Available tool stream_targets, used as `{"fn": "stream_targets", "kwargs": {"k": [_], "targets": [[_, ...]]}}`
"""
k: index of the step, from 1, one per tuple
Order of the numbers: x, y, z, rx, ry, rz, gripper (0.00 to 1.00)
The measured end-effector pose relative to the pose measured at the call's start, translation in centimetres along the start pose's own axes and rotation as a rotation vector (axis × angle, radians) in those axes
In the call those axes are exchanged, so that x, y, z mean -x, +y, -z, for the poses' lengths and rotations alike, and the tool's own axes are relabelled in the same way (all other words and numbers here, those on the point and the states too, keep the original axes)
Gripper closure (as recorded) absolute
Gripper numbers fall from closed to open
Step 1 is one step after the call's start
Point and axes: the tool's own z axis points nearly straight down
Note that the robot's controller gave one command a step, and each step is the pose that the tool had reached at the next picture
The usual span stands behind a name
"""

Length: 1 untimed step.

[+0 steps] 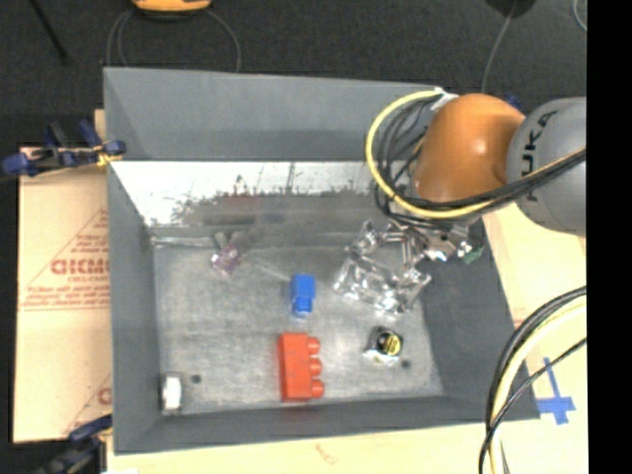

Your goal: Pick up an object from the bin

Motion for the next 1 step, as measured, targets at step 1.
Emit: {"fn": "stream_targets", "kwargs": {"k": [1], "targets": [[0.06, 0.06, 0.02, 0.002, -0.002, -0.003, 1.00]]}}
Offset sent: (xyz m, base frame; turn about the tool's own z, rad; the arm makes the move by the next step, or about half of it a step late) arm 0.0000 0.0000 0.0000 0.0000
